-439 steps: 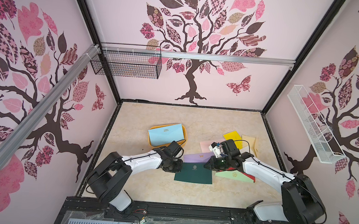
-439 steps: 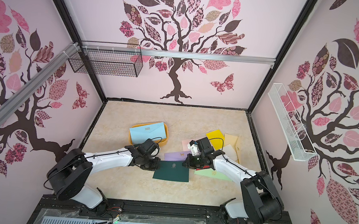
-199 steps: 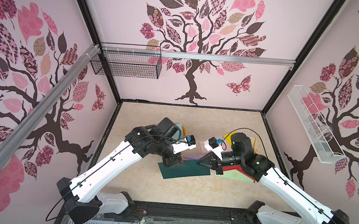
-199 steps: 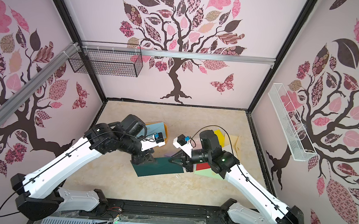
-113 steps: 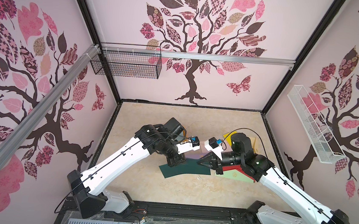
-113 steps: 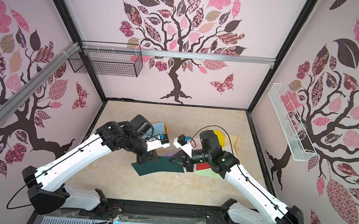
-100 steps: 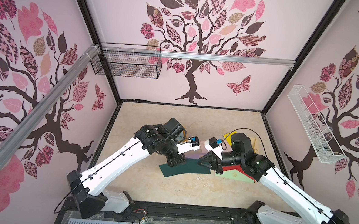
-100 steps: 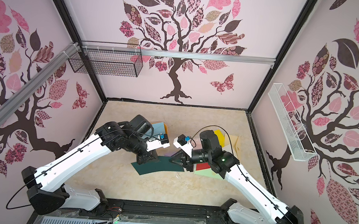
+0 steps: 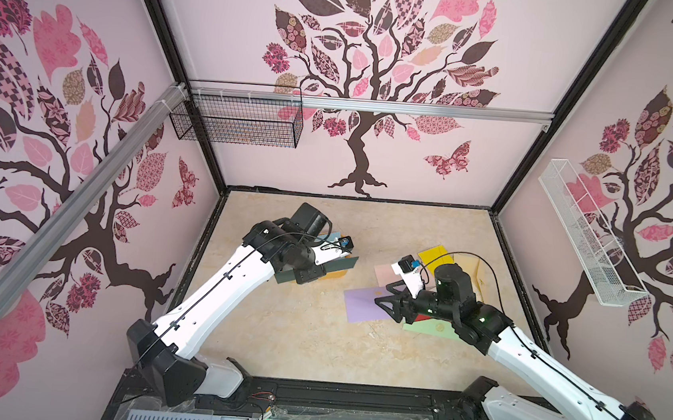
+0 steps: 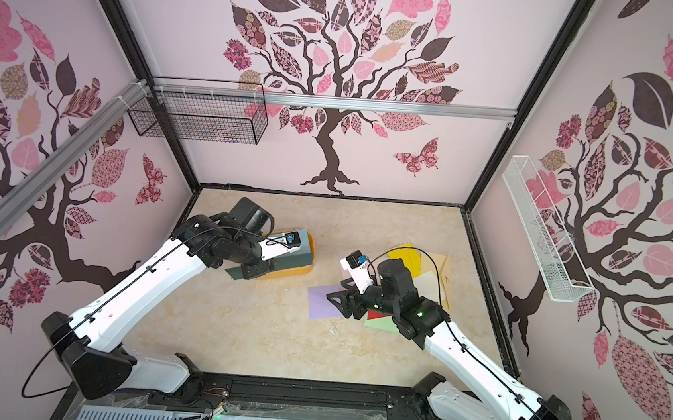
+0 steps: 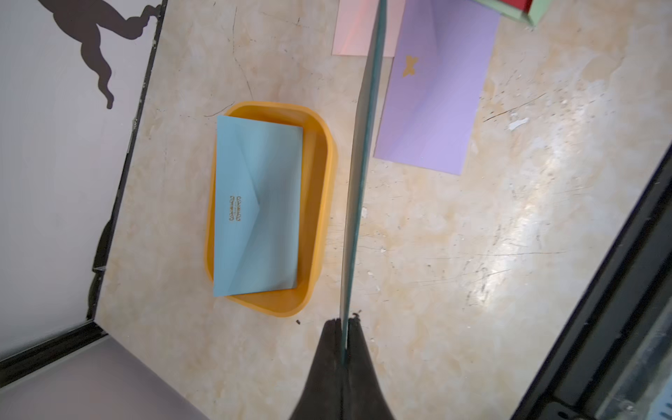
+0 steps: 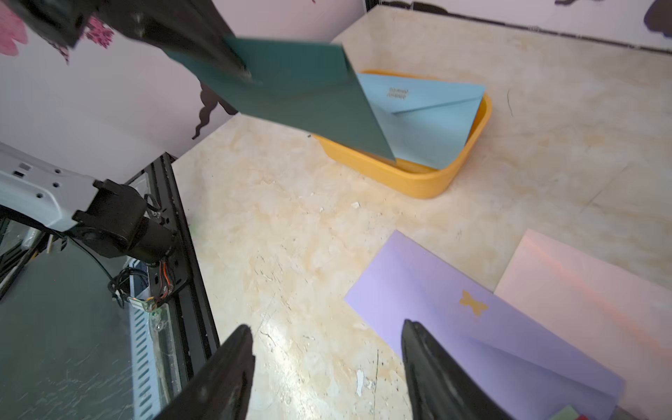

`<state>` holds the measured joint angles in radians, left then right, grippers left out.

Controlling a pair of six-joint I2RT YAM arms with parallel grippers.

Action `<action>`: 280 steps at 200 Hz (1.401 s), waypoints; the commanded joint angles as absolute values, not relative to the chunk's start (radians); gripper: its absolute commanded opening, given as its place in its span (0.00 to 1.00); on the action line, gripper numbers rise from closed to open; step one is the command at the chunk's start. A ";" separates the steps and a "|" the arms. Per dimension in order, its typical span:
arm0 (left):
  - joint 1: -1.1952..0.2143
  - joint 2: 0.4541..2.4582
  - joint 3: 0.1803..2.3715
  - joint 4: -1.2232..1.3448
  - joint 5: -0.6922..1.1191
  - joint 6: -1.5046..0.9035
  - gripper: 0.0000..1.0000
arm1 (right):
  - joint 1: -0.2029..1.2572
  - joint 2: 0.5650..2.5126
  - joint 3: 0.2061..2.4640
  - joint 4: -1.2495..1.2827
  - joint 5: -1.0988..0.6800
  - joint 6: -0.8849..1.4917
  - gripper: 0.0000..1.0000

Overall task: Put the sealed envelopes into the storage box
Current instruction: Pick up the envelope from the center of the board, then place the envelope in the storage box.

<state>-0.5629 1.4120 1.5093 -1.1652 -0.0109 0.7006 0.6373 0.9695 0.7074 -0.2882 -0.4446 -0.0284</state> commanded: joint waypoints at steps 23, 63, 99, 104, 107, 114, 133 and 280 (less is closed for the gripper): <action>-0.460 1.586 1.635 -1.097 0.033 0.838 0.00 | 0.635 0.969 0.681 -0.282 -0.455 0.025 0.67; -0.370 1.741 1.733 -1.062 0.121 0.844 0.00 | 0.635 0.988 0.684 -0.290 -0.472 0.031 0.67; -0.339 1.852 1.816 -1.109 0.160 0.869 0.00 | 0.635 0.992 0.675 -0.289 -0.464 0.038 0.67; -0.331 1.863 1.825 -1.117 0.177 0.870 0.00 | 0.634 0.994 0.676 -0.290 -0.463 0.038 0.67; -0.325 1.867 1.828 -1.122 0.188 0.872 0.00 | 0.635 0.995 0.677 -0.291 -0.463 0.038 0.67; -0.314 1.876 1.833 -1.131 0.215 0.877 0.00 | 0.634 0.999 0.680 -0.293 -0.463 0.038 0.67; -0.303 1.894 1.828 -1.140 0.233 0.902 0.00 | 0.634 1.007 0.686 -0.304 -0.468 0.035 0.67; -0.264 2.042 1.864 -1.192 0.291 0.925 0.00 | 0.634 1.041 0.691 -0.317 -0.481 0.039 0.67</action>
